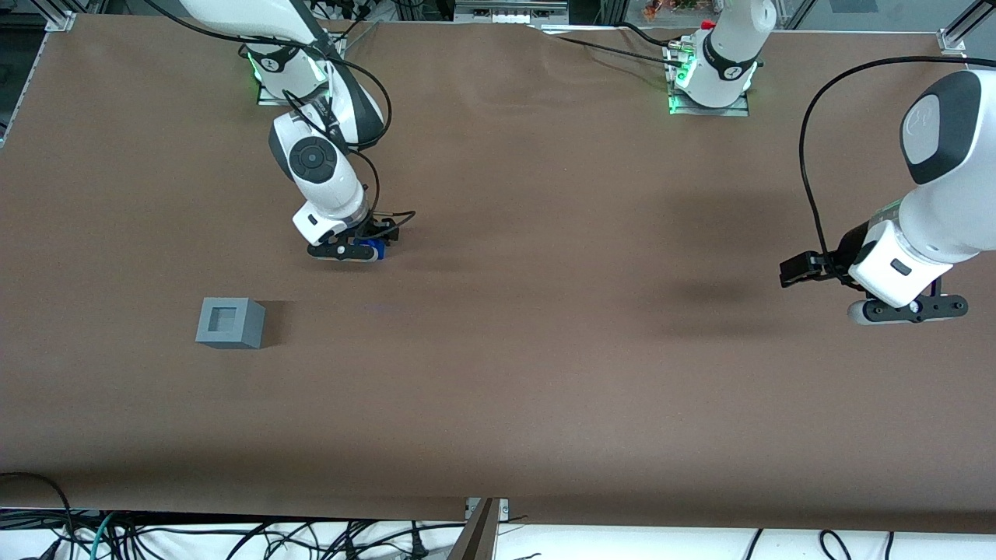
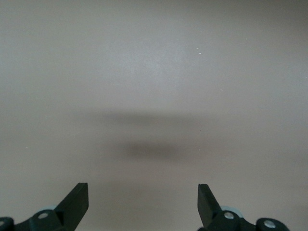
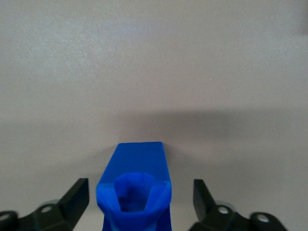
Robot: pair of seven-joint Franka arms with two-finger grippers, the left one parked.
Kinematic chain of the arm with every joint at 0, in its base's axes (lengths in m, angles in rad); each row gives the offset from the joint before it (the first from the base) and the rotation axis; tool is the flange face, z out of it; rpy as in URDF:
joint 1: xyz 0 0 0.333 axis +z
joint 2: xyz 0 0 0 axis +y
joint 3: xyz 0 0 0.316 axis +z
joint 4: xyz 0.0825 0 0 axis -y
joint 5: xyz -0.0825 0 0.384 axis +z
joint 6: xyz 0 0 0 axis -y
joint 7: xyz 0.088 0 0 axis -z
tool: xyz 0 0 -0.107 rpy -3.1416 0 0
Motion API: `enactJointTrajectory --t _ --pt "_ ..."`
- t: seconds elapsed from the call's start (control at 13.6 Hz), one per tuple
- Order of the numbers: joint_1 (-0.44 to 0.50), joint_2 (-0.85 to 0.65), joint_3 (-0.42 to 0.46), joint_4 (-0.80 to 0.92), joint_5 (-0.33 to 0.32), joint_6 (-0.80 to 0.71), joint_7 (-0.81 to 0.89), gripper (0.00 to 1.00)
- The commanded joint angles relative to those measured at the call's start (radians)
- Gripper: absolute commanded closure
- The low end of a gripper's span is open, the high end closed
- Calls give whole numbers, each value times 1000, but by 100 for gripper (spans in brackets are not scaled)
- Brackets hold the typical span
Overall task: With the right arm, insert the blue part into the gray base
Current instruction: 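Close the right gripper on the blue part and lift it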
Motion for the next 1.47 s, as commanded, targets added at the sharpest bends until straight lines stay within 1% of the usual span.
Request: enactJointTrajectory --t 0.0,0.07,0.15,0.22,0.37,0.52,0.66,0.88,1.25,1.33,1.4 --pt "12 -7 -11 -1 -16 14 19 85" --pt "13 -14 -11 6 -16 11 13 94" --pt "12 -21 -15 16 -16 6 7 99" --pt "12 -25 -16 25 -16 3 4 100" --pt "9 -36 -28 60 -16 -54 -19 100" --pt "6 -31 -56 158 -16 -187 -73 100" --pt "1 -33 -96 216 -14 -277 -149 100" --pt "1 -36 -108 234 -13 -313 -189 100" --pt "1 -44 -120 243 -14 -318 -212 100" --pt "0 -57 -130 243 -13 -344 -243 100" --pt "0 -70 -165 259 -10 -370 -284 100"
